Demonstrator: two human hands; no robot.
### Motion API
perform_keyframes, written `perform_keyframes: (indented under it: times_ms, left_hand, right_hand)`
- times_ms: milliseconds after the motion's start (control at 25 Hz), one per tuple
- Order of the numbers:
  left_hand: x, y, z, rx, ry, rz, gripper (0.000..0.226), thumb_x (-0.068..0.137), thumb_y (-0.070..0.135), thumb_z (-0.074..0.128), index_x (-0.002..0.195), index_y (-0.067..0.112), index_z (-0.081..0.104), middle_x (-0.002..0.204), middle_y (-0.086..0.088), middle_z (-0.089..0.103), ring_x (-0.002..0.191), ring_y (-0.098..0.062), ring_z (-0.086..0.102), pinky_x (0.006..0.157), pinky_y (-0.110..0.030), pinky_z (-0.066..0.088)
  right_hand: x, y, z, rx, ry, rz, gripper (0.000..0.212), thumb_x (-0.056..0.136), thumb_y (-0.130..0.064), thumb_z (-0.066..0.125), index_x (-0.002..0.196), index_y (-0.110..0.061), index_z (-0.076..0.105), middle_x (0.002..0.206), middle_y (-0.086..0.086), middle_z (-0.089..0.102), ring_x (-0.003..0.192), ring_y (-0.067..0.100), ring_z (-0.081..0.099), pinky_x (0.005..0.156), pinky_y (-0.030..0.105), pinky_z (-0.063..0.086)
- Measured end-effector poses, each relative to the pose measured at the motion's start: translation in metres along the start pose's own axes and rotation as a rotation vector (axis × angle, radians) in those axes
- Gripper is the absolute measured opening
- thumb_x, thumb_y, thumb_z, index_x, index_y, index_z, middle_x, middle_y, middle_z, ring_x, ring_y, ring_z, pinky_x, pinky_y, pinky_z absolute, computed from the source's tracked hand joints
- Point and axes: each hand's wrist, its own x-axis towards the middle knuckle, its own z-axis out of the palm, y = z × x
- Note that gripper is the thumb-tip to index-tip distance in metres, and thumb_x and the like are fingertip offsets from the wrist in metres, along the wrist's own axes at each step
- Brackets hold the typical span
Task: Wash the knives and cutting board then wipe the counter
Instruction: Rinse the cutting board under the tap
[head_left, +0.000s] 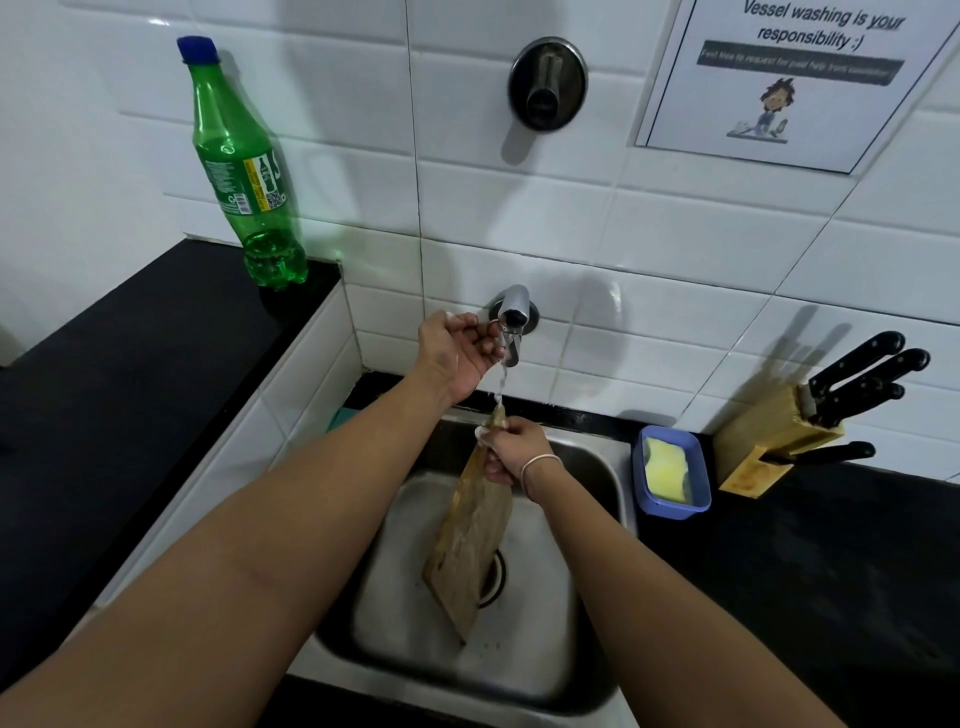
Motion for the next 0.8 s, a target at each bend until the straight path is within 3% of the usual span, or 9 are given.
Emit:
perform_keyframes:
  times_ms: [400,560,680,800]
  left_hand:
    - [0.004,-0.003,-0.002,-0.046,0.004,-0.007,0.016,0.077,0.014,0.030,0.069,0.011,0.044,0.054,-0.012,0.056,0.045,-0.020,0.038,0.048,-0.026,0.042]
    - [-0.002,-0.003,-0.007,-0.024,0.009,-0.005,0.024,0.091,0.017,0.031,0.081,0.009,0.052,0.067,-0.012,0.065,0.058,-0.024,0.049,0.058,-0.031,0.046]
    - [-0.019,-0.012,-0.035,0.411,0.053,-0.004,0.017,0.098,0.023,0.038,0.094,0.016,0.053,0.098,-0.009,0.065,0.065,-0.021,0.053,0.061,-0.030,0.047]
    - [-0.051,-0.024,-0.076,1.024,-0.139,-0.341,0.029,0.085,0.041,0.057,0.108,0.022,0.056,0.103,-0.001,0.061,0.080,-0.020,0.061,0.077,-0.036,0.052]
  right_hand:
    - [0.002,-0.001,0.006,-0.043,0.024,-0.031,0.014,0.082,-0.021,0.075,0.077,-0.018,0.062,0.063,0.006,0.058,0.046,0.015,0.055,0.051,0.026,0.050]
    - [0.002,-0.001,0.005,-0.063,0.032,-0.027,0.014,0.081,-0.026,0.076,0.081,-0.020,0.063,0.072,0.008,0.061,0.054,0.021,0.059,0.055,0.029,0.053]
    - [-0.001,0.002,0.007,-0.103,0.069,-0.069,0.019,0.078,-0.031,0.077,0.079,-0.019,0.063,0.083,0.014,0.067,0.072,0.031,0.065,0.068,0.041,0.059]
    - [-0.008,0.005,0.009,-0.168,0.143,-0.147,0.021,0.082,-0.028,0.073,0.071,-0.019,0.058,0.074,0.012,0.066,0.071,0.033,0.066,0.072,0.049,0.060]
